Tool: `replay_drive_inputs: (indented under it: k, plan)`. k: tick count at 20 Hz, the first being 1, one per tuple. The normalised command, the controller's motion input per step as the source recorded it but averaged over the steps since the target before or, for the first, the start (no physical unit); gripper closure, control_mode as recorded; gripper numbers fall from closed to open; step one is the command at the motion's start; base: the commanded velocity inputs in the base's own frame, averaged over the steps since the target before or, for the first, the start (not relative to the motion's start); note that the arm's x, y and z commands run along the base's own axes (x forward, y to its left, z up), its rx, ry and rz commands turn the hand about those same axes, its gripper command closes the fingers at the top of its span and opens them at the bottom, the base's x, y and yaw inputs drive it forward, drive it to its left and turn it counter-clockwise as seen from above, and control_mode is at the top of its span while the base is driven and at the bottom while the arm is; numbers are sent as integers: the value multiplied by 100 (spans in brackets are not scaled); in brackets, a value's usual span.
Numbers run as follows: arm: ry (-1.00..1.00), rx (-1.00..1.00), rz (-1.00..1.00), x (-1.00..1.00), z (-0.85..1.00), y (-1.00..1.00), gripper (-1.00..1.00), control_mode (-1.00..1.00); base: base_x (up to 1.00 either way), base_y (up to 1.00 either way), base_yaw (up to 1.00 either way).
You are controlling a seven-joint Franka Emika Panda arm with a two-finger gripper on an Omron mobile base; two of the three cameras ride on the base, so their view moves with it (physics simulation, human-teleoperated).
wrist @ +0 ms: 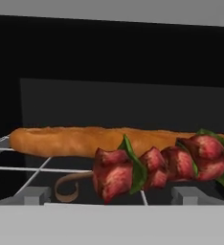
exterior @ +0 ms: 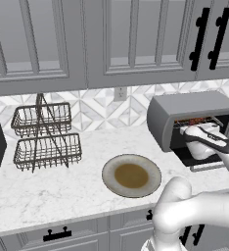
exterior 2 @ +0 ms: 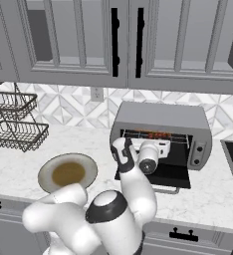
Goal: Pick up the kebab skewer and baguette bread, and place them inside the toaster oven. Close the toaster oven door and start by setting the timer.
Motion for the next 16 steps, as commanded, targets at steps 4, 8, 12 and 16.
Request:
replay_drive_inputs:
  k: [4,8,12,16]
  plan:
    - [0,0,0,22,0,0,-100,-100,0,0,0]
    - [0,0,0,0,0,-5,-100,-100,0,0,0]
    - [0,0,0,-73,0,-31,-100,-100,0,0,0]
    - [0,0,0,-100,0,-32,-100,-100,0,0,0]
